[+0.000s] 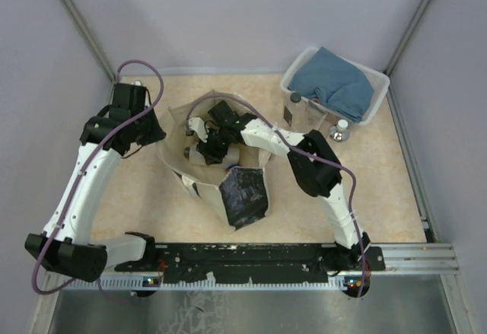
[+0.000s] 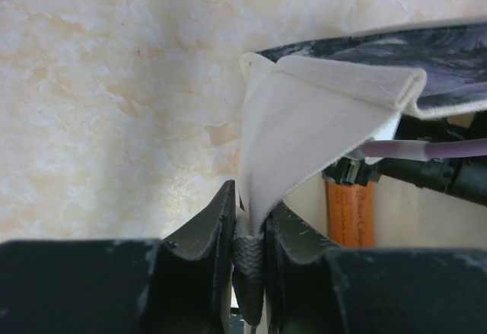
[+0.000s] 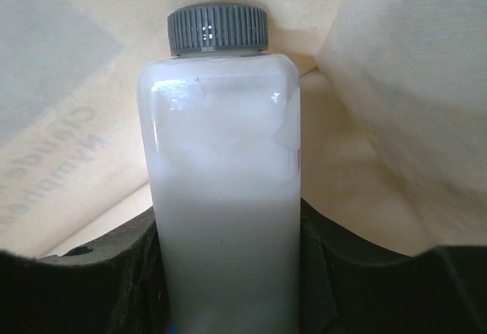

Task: Take the personal care products out of the canvas bag
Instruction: Take out the care product from the canvas bag.

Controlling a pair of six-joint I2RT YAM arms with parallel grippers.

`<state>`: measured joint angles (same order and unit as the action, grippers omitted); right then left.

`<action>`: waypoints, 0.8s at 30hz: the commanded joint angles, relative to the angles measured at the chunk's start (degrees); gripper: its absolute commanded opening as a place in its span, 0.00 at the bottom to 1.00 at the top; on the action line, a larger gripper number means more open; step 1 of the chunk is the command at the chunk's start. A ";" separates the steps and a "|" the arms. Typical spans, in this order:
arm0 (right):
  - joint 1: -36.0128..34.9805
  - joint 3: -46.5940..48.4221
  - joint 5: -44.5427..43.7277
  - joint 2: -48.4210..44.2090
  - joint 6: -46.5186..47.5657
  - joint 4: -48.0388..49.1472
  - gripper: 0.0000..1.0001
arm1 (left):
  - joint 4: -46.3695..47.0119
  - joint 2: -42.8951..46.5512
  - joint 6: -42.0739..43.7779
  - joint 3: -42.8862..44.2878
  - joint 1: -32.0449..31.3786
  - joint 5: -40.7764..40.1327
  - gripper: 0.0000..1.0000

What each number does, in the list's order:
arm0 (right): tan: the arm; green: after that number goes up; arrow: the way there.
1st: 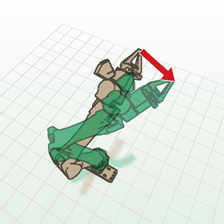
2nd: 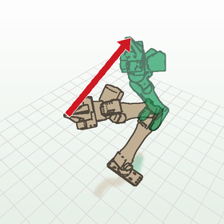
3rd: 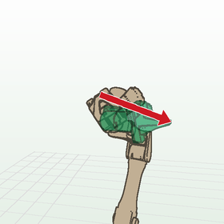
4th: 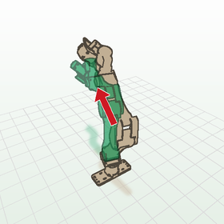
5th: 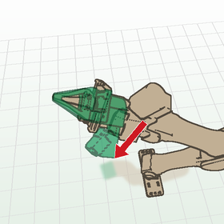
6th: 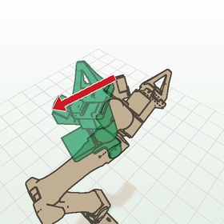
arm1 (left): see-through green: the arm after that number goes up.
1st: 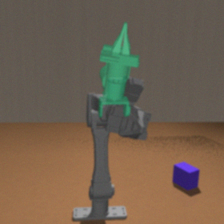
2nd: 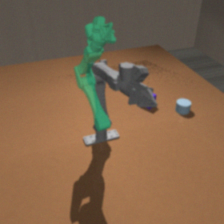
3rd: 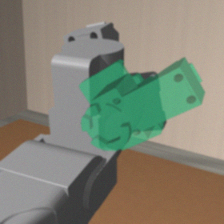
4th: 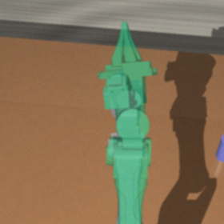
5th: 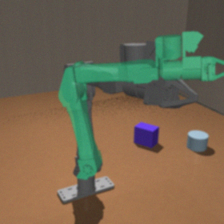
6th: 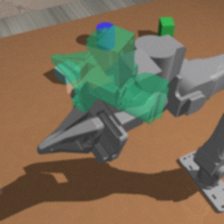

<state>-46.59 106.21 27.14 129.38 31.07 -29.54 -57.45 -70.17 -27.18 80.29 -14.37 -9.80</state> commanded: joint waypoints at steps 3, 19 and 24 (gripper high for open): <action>1.67 -8.02 6.93 -18.68 -21.46 18.22 0.00 | -0.51 1.07 -0.27 -0.52 0.31 -0.56 0.23; 4.87 -11.70 2.52 -31.10 -25.36 36.82 0.00 | 2.12 -2.63 0.94 0.22 0.33 0.31 0.23; 8.12 -20.24 2.59 -35.78 -34.73 54.39 0.00 | 2.34 -3.83 1.08 0.87 0.37 0.76 0.22</action>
<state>-41.56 88.95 30.17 102.83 5.04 -1.17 -54.61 -72.86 -26.92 80.01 -14.35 -9.30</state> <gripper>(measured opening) 0.489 0.232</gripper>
